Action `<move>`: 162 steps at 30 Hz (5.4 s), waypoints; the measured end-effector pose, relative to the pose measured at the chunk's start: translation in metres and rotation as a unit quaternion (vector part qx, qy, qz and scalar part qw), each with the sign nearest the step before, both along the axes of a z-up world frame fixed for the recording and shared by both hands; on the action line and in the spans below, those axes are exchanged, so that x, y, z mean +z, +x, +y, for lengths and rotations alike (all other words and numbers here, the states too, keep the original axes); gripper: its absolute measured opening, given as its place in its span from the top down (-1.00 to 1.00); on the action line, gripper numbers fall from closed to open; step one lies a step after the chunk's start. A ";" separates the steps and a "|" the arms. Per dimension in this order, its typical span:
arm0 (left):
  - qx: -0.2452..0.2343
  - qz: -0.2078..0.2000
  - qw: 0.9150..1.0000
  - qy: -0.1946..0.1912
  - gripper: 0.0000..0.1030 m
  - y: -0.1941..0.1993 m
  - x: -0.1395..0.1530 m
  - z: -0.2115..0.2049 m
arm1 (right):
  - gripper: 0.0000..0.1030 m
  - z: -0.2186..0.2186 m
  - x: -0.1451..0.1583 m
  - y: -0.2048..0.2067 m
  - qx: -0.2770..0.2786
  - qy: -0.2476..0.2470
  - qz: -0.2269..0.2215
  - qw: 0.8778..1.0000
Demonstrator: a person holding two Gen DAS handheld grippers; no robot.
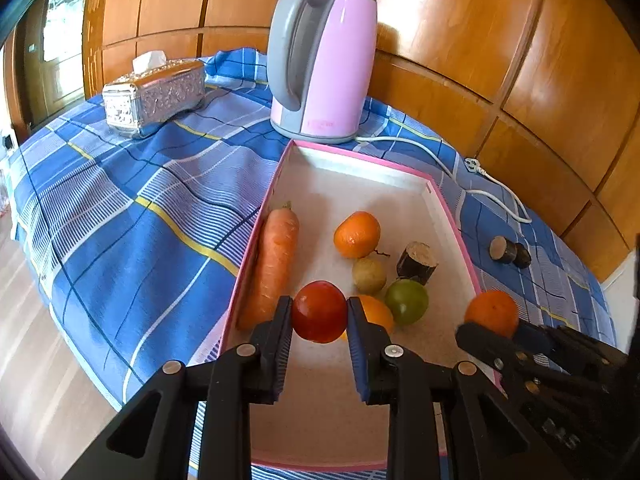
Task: Organize fruits
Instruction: 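Lower tomato and orange into the tray and open both tools, then move both tools back toward the two dark eggplant pieces, then grasp the eggplant chunk with the left tool while the right grasps the round eggplant slice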
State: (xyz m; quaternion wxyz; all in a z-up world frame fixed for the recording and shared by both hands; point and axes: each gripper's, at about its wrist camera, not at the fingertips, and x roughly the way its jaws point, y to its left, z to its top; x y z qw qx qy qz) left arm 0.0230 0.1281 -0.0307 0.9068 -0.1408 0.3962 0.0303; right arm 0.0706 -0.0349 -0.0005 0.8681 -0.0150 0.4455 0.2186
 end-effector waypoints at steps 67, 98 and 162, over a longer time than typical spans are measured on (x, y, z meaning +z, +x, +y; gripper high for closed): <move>-0.139 -0.028 0.986 0.089 0.41 -0.013 0.022 -0.112 | -0.19 -0.142 0.005 -0.036 -0.203 0.039 -0.015 0.978; -0.198 -0.002 0.978 0.072 0.41 0.042 0.017 -0.174 | 0.14 -0.181 -0.038 -0.014 -0.222 0.040 0.063 0.972; -0.147 0.039 0.987 0.046 0.46 0.174 -0.038 -0.207 | 0.17 -0.183 -0.048 0.135 -0.191 -0.048 -0.002 0.980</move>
